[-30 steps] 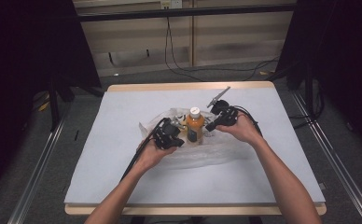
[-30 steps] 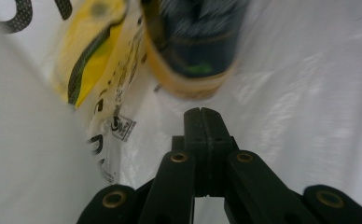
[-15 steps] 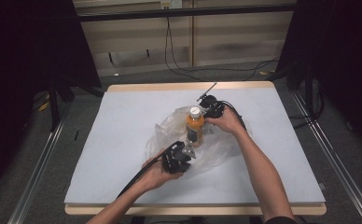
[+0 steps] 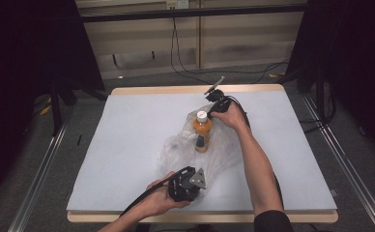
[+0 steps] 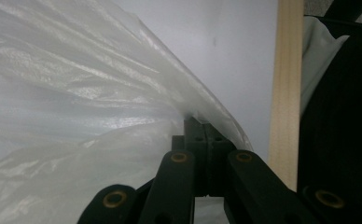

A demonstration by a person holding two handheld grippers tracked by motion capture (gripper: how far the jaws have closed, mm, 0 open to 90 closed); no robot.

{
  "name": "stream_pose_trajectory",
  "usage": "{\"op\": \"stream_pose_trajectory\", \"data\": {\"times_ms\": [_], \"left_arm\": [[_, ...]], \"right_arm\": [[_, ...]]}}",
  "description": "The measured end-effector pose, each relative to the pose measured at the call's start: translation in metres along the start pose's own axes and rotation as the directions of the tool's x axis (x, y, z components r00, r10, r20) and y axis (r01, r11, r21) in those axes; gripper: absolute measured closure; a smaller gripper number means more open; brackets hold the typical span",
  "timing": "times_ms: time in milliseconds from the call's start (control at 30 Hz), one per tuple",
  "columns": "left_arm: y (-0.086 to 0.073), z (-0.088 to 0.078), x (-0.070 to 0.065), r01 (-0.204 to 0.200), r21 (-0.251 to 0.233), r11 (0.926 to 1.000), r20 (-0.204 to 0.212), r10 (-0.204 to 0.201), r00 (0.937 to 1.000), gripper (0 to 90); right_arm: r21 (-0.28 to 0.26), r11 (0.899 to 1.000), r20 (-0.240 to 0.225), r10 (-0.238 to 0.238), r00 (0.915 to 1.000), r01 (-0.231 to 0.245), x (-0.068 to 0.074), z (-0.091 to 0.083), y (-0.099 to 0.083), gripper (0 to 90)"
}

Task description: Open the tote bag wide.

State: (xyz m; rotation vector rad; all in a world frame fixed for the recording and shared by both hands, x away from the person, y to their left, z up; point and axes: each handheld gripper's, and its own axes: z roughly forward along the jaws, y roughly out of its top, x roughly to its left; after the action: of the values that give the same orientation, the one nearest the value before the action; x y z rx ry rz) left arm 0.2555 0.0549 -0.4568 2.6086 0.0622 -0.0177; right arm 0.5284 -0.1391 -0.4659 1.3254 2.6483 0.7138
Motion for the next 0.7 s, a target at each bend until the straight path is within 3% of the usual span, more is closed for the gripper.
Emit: {"op": "stream_pose_trajectory", "data": {"times_ms": [33,167,300,400,467,500,567,667,700], "left_arm": [[0.0,-0.001,-0.005,-0.021,0.008,0.9997,-0.005,0.021,0.9998,90.0],[-0.002,-0.002,-0.009,-0.032,0.007,0.9995,0.007,0.032,0.9995,90.0],[-0.005,-0.003,0.0,0.013,-0.017,0.9998,0.031,-0.012,0.9995,90.0],[-0.003,-0.013,0.008,0.032,-0.057,0.9978,0.026,-0.031,0.9992,90.0],[-0.001,-0.022,0.019,0.048,-0.099,0.9939,0.03,-0.046,0.9985,90.0],[0.0,-0.024,0.022,0.072,-0.142,0.9873,0.003,-0.072,0.9974,90.0],[0.003,-0.031,0.033,0.08,-0.173,0.9817,-0.017,-0.085,0.9963,90.0],[0.007,-0.047,0.052,0.109,-0.227,0.9677,-0.053,-0.124,0.9908,90.0],[0.007,-0.047,0.052,0.109,-0.227,0.9677,-0.053,-0.124,0.9908,90.0]], "right_arm": [[-0.004,1.0,0.013,0.006,0.9999,-0.006,-0.001,0.0,0.0,90.0],[-0.029,0.999,0.048,0.033,0.9983,-0.032,-0.002,0.001,-0.001,90.0],[-0.028,1.0,0.066,0.014,0.9977,-0.012,0.001,0.0,-0.001,90.0],[-0.038,0.999,0.022,-0.01,0.9997,0.01,0.004,-0.004,-0.004,90.0],[-0.062,0.997,-0.005,-0.034,0.9994,0.034,0.007,-0.011,-0.006,90.0],[-0.081,0.996,-0.026,-0.025,0.9993,0.023,0.01,-0.016,-0.007,90.0],[-0.129,0.991,-0.051,-0.051,0.9974,0.044,0.018,-0.031,-0.01,90.0],[-0.161,0.984,-0.06,-0.09,0.9942,0.079,0.025,-0.048,-0.016,90.0],[-0.171,0.981,-0.062,-0.099,0.9931,0.088,0.027,-0.054,-0.019,90.0]]}}
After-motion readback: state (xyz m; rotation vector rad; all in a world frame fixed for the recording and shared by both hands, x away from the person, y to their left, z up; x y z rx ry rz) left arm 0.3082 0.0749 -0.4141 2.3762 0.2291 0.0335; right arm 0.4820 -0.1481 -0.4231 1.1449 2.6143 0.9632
